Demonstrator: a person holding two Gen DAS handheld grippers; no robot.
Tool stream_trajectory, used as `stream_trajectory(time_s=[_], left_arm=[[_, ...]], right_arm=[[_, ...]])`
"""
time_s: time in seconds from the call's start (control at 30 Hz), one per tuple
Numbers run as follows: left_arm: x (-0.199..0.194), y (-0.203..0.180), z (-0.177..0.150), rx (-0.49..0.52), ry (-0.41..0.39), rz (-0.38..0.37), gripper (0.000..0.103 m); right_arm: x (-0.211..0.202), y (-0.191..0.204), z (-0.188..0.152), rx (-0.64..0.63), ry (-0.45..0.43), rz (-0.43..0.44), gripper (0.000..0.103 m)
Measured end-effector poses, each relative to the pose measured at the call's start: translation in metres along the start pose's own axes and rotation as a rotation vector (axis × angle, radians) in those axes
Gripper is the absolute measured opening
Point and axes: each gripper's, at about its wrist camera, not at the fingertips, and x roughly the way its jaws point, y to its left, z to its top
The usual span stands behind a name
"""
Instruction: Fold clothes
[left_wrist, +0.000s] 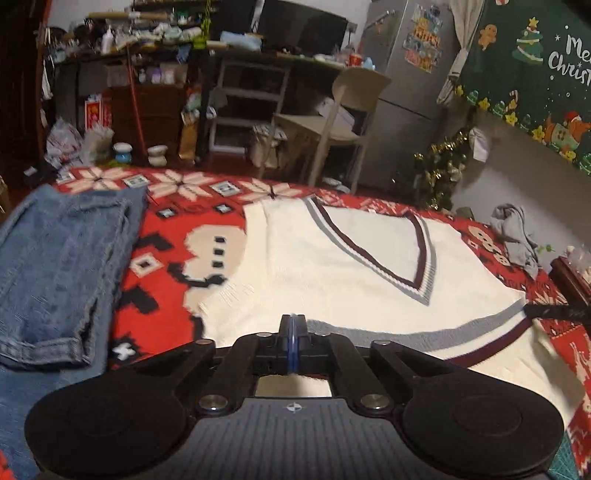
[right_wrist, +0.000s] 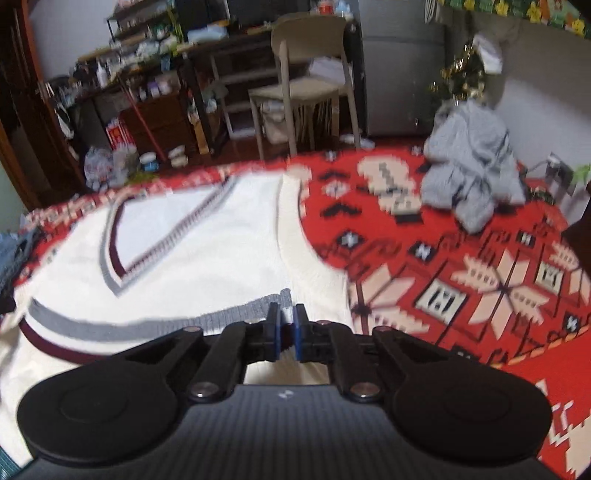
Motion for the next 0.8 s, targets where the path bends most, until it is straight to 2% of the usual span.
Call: stream_trajectory(time_s=[0.1, 0.13, 0.2, 0.23, 0.3, 0.33, 0.37, 0.43, 0.47, 0.5, 0.63, 0.73, 0.8], left_arm=[[-0.002, -0.005, -0.001, -0.007, 0.001, -0.019, 0.009], [-0.004, -0.006, -0.001, -0.013, 0.003, -0.029, 0.014], [-0.011, -0.010, -0.003, -0.026, -0.001, -0.042, 0.017], [-0.014, -0.012, -0.004, -0.035, -0.002, -0.047, 0.018], [-0.021, -0.018, -0.007, -0.058, 0.013, -0.068, 0.027], [-0.025, -0.021, -0.009, -0.066, 0.020, -0.073, 0.032], [-0.028, -0.026, -0.011, -0.066, 0.025, -0.068, 0.033], [-0.032, -0.037, -0.016, -0.057, 0.043, -0.061, 0.035], [-0.033, -0.043, -0.019, -0.049, 0.059, -0.067, 0.038], [-0.034, -0.049, -0.022, -0.040, 0.076, -0.076, 0.039], [-0.034, -0.069, -0.044, -0.041, 0.132, -0.110, 0.043], [-0.026, -0.078, -0.056, -0.036, 0.179, -0.095, 0.045], [-0.023, -0.079, -0.058, -0.024, 0.173, -0.088, 0.047]], right_arm=[[0.001, -0.002, -0.002, 0.018, 0.004, 0.010, 0.023], [-0.005, 0.000, -0.002, 0.020, -0.014, 0.017, 0.027], [-0.017, 0.004, 0.000, 0.025, -0.049, 0.031, 0.049], [-0.025, 0.008, 0.001, 0.022, -0.064, 0.042, 0.052], [-0.039, 0.016, -0.002, 0.016, -0.073, 0.081, 0.069], [-0.044, 0.021, -0.005, 0.012, -0.063, 0.101, 0.074], [-0.047, 0.027, -0.008, 0.001, -0.055, 0.114, 0.081], [-0.054, 0.039, -0.013, -0.026, -0.045, 0.133, 0.089], [-0.055, 0.046, -0.017, -0.039, -0.036, 0.138, 0.099], [-0.057, 0.054, -0.021, -0.053, -0.026, 0.143, 0.102], [-0.059, 0.082, -0.042, -0.077, 0.048, 0.164, 0.102], [-0.051, 0.096, -0.057, -0.107, 0.118, 0.136, 0.102], [-0.046, 0.102, -0.065, -0.135, 0.140, 0.093, 0.102]])
